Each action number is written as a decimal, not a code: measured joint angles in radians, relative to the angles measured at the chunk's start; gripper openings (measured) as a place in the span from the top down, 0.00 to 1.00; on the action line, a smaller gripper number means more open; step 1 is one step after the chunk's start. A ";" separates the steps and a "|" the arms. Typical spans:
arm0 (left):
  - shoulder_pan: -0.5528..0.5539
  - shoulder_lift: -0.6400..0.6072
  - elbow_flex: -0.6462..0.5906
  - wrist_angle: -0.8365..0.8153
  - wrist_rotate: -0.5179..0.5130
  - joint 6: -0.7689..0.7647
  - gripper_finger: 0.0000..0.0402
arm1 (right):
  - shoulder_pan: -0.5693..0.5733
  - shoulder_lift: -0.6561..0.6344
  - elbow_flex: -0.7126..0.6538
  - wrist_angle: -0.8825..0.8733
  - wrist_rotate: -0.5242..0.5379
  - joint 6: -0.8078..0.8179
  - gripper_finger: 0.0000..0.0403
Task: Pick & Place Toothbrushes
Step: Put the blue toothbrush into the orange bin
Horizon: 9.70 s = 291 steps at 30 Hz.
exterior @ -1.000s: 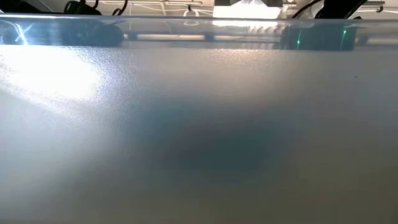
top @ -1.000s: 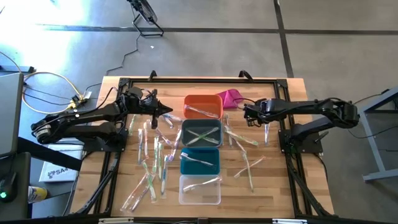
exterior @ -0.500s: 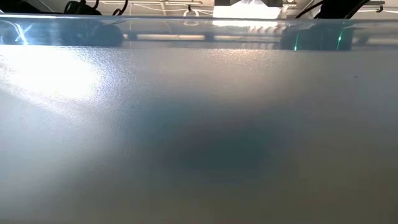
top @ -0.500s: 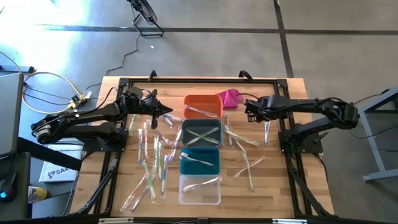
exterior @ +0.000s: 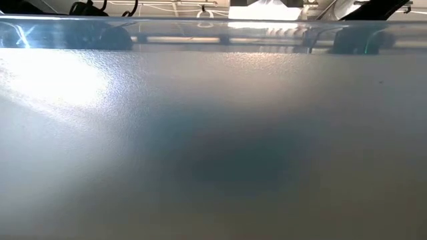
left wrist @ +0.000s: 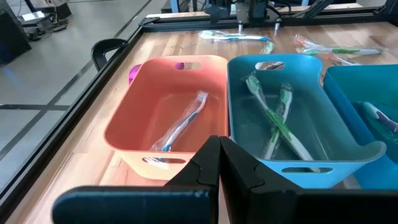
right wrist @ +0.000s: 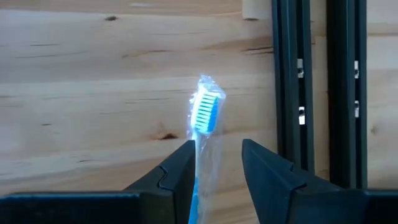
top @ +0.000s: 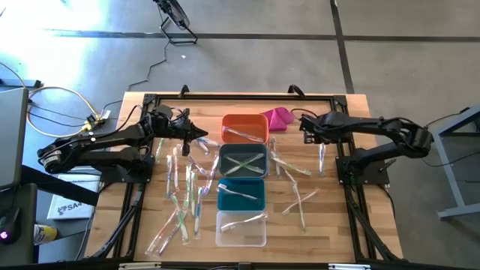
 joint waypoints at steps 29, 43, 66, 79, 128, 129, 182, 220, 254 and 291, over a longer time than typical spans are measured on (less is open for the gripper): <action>0.000 0.000 0.000 0.000 -0.002 0.000 1.00 | -0.140 0.000 -0.153 0.281 -0.079 -0.081 0.70; 0.000 0.000 0.000 0.000 -0.002 0.000 1.00 | -0.140 0.000 -0.164 0.305 -0.090 -0.125 0.89; 0.000 0.000 0.000 -0.025 -0.001 0.000 1.00 | -0.139 -0.009 -0.106 0.342 -0.211 -0.291 0.98; 0.000 0.000 0.000 -0.024 -0.001 0.000 1.00 | -0.095 -0.009 0.157 0.390 -0.204 -0.477 0.97; 0.000 0.000 0.001 -0.021 -0.001 -0.003 1.00 | 0.228 0.272 0.226 1.554 -0.235 -1.032 0.97; 0.000 0.000 0.001 -0.021 -0.001 -0.003 1.00 | 0.228 0.279 0.226 1.557 -0.238 -1.032 0.97; 0.000 0.000 0.001 -0.022 -0.002 0.000 1.00 | 0.227 0.404 0.225 1.567 -0.307 -1.039 0.59; 0.000 0.000 0.001 -0.043 -0.002 -0.003 1.00 | 0.336 -0.044 0.225 0.643 -0.318 -0.697 0.71; 0.000 0.000 0.000 -0.052 -0.002 -0.025 1.00 | 0.380 -0.037 0.225 0.618 -0.311 -0.606 0.79; 0.000 0.000 0.000 -0.051 -0.001 -0.194 1.00 | 0.413 -0.037 0.225 0.618 -0.228 -0.784 0.99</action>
